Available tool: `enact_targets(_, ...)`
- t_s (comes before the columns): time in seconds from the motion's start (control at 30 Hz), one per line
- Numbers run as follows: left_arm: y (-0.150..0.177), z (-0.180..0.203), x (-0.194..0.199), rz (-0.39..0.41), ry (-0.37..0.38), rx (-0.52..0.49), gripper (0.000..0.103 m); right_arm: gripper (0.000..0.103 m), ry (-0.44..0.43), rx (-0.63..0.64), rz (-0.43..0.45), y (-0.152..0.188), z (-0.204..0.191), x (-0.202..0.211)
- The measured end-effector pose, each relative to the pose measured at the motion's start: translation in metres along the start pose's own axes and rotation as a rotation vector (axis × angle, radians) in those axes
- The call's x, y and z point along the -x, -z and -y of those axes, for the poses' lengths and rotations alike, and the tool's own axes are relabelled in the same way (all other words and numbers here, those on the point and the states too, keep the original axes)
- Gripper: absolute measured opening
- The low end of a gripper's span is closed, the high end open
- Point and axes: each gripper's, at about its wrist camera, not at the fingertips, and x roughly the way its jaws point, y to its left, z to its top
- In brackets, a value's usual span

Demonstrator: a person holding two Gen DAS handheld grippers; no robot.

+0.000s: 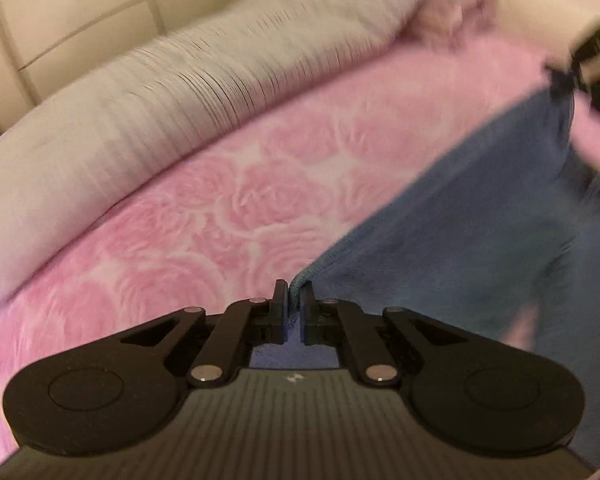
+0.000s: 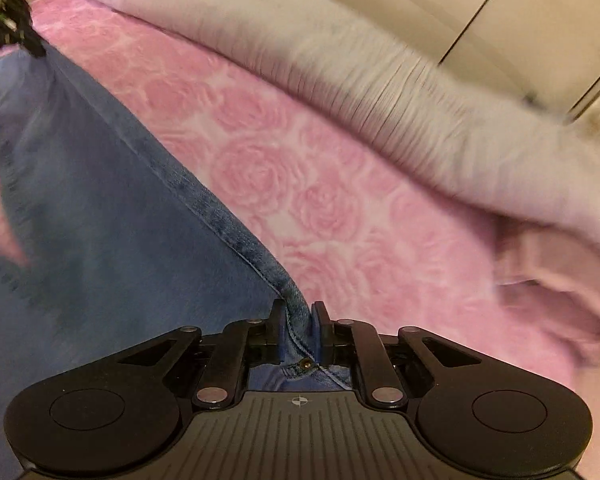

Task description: Fold clothes

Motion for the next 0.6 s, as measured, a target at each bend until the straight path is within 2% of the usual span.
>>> enact_targets(0.07, 0.029, 0.024, 0.047, -0.015, 0.020, 0.110, 0.003, 0.011, 0.027, -0.015, -0.017, 0.018, -0.029, 0.039)
enact_targets(0.13, 0.065, 0.048, 0.074, -0.091, 0.045, 0.211, 0.003, 0.011, 0.022, -0.024, -0.079, 0.042, -0.065, 0.072)
enact_targets(0.23, 0.127, 0.082, 0.086, -0.268, 0.068, 0.373, 0.006, 0.015, -0.027, -0.028, -0.289, 0.085, -0.122, 0.086)
enact_targets(0.27, 0.143, 0.091, 0.085, -0.326, 0.066, 0.412, 0.008, 0.017, -0.011, -0.037, -0.376, 0.099, -0.139, 0.085)
enact_targets(0.3, 0.157, 0.100, 0.084, -0.373, 0.061, 0.437, 0.009, 0.018, 0.013, -0.071, -0.426, 0.108, -0.149, 0.085)
enact_targets(0.33, 0.166, 0.106, 0.084, -0.403, 0.052, 0.460, 0.009, 0.022, 0.035, -0.120, -0.439, 0.113, -0.154, 0.088)
enact_targets(0.37, 0.171, 0.108, 0.087, -0.408, 0.049, 0.489, 0.010, 0.027, 0.058, -0.169, -0.452, 0.119, -0.159, 0.090)
enact_targets(0.4, 0.175, 0.108, 0.090, -0.395, 0.046, 0.535, 0.012, 0.030, 0.068, -0.259, -0.448, 0.122, -0.158, 0.094)
enact_targets(0.47, 0.180, 0.103, 0.095, -0.364, 0.024, 0.651, 0.030, 0.040, 0.064, -0.553, -0.407, 0.130, -0.144, 0.101)
enact_targets(0.6, 0.197, 0.081, 0.097, -0.310, -0.062, 0.941, 0.032, 0.041, 0.016, -1.218, -0.283, 0.169, -0.101, 0.104)
